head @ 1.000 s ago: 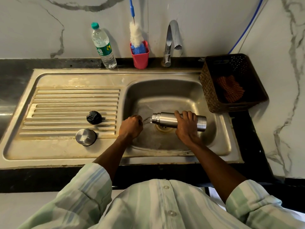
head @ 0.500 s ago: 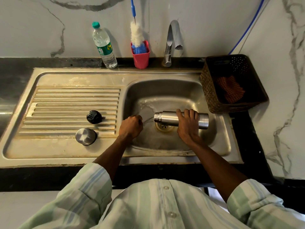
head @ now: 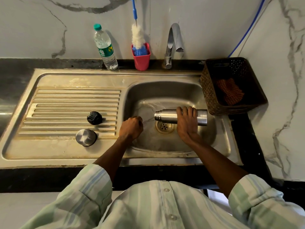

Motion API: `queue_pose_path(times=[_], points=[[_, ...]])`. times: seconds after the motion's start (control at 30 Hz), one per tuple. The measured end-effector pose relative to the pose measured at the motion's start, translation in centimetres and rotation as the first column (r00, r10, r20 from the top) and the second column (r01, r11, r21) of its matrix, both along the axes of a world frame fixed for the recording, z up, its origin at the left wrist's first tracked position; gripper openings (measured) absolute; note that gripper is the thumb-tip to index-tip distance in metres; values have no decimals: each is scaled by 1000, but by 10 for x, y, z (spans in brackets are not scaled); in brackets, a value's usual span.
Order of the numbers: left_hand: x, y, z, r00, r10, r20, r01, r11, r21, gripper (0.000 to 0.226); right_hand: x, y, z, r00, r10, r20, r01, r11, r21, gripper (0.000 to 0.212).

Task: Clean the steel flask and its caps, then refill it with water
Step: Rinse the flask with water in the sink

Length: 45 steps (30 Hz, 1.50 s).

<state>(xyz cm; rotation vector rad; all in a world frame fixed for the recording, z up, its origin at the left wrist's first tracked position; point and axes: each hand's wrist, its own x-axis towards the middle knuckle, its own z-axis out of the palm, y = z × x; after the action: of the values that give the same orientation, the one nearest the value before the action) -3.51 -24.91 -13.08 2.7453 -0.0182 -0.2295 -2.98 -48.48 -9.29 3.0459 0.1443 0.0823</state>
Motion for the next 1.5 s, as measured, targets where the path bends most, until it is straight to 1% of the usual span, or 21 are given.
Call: queue_pose_path(times=[0.13, 0.33, 0.57, 0.9, 1.13, 1.5], points=[[-1, -1, 1, 1000, 6, 4, -6, 1000, 11, 20, 5, 3, 4, 998, 61, 29, -59, 997, -59, 47], [-1, -2, 3, 1000, 12, -1, -12, 1000, 25, 21, 11, 11, 9, 990, 134, -36, -138, 972, -188, 56], [-2, -3, 5, 1000, 20, 0, -20, 999, 33, 20, 14, 14, 9, 982, 181, -60, -190, 929, -317, 57], [-3, -4, 6, 1000, 19, 3, -19, 998, 53, 24, 15, 17, 9, 980, 188, -70, -201, 904, -376, 58], [-2, -5, 6, 1000, 13, -11, -12, 998, 68, 23, 15, 17, 11, 978, 193, -80, -209, 892, -400, 61], [-1, -4, 5, 1000, 9, -10, -9, 997, 72, 24, 15, 17, 10, 980, 176, -93, -198, 903, -381, 62]])
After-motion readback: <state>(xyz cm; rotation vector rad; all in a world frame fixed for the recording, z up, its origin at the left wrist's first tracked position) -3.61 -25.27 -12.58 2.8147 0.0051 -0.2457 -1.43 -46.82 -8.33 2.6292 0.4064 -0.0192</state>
